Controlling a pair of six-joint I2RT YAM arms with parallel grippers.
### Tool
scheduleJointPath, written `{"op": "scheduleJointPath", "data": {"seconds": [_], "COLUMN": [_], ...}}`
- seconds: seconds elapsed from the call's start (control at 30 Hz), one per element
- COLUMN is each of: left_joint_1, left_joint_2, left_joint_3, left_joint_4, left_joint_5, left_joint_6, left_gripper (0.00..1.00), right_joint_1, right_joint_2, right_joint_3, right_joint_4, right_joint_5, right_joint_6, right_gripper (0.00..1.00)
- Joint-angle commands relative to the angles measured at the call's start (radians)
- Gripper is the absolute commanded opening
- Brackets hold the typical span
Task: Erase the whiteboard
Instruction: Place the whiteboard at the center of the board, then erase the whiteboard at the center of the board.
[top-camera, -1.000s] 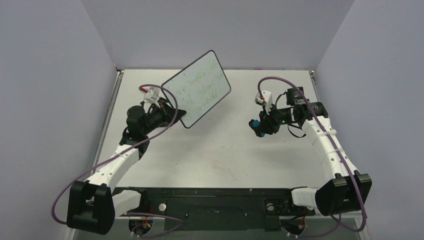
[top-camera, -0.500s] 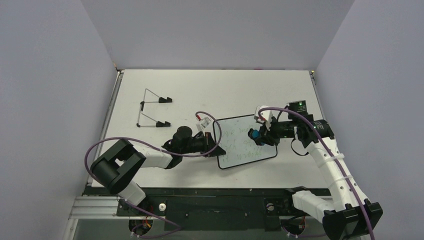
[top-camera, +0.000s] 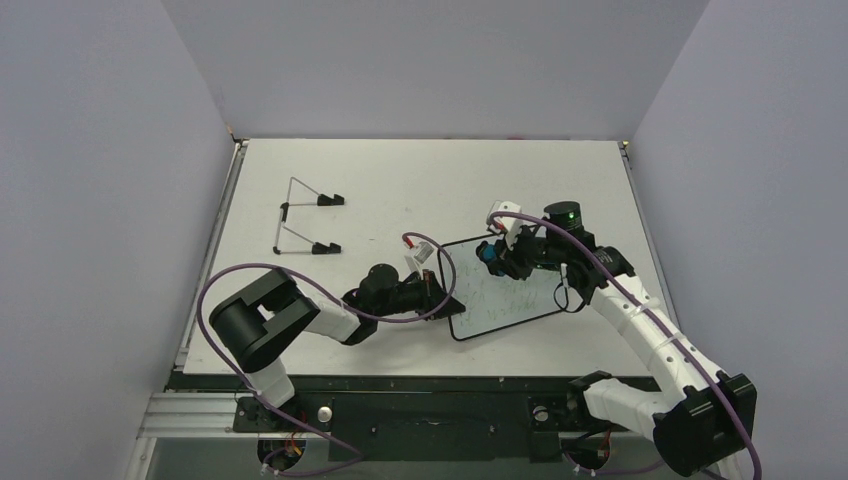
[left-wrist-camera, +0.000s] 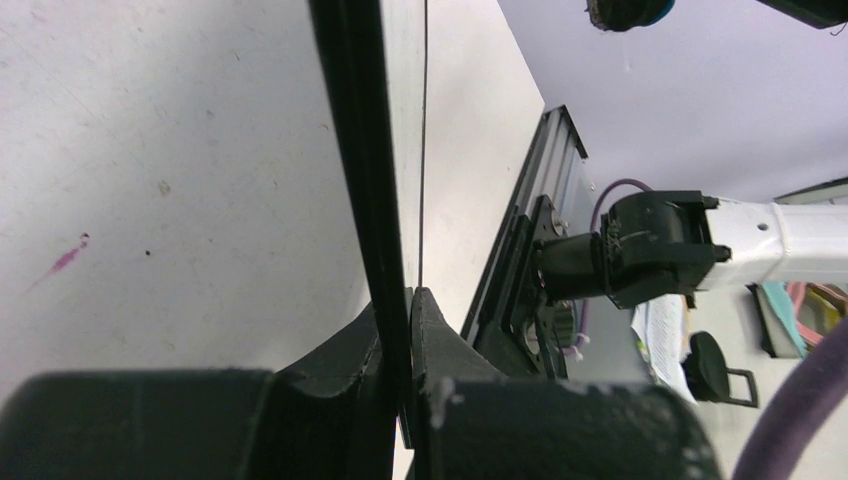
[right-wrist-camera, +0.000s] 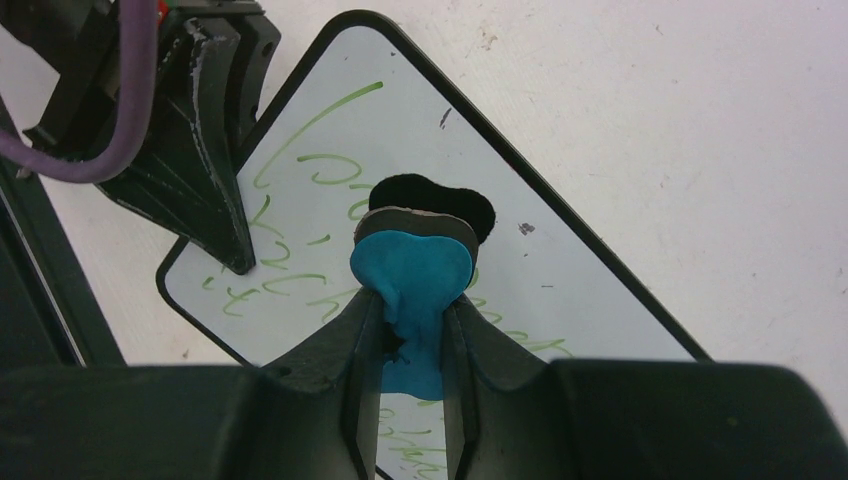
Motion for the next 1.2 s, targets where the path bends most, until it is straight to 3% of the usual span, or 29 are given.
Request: {"op": "scheduleJointPath", "data": {"seconds": [0.0, 0.23, 0.4, 0.53, 0.97, 1.17], "left_joint_1": [-0.008, -0.019, -0.031, -0.043, -0.057, -0.057], "left_joint_2": [0.022, 0.079, 0.073, 0.052, 0.038, 0.025], "left_joint_3": [0.037, 0.066, 0.080, 0.094, 0.102, 0.103], "left_joint_4": [0.160, 0.206, 0.170, 0.085, 0.037, 0.020], "left_joint_5": [-0.125, -0.072, -0.058, -0.072, -0.113, -0.116], "left_joint_6": [0.056, 0.046, 0.061, 0.088, 0.075, 0.046], "left_gripper": [0.00, 0.00, 0.00, 0.00, 0.00, 0.00], "right_joint_1": [0.040, 0.105, 0.167, 0.203, 0.233, 0.272], "right_joint_2": [0.029, 0.067, 0.121, 0.136, 0.133, 0.140], "right_joint_3": [0.003, 0.004, 0.016, 0.023, 0.014, 0.015], "right_joint_4": [0.171, 0.227, 0.239, 0.229, 0.182, 0.148], "right_joint_5": [0.091, 0.141, 0.287, 0.330, 0.352, 0.450], "right_joint_6": [0.171, 0.389, 0.450, 0.437, 0.373, 0.293], "right_gripper": [0.00, 0.00, 0.00, 0.00, 0.00, 0.00]}}
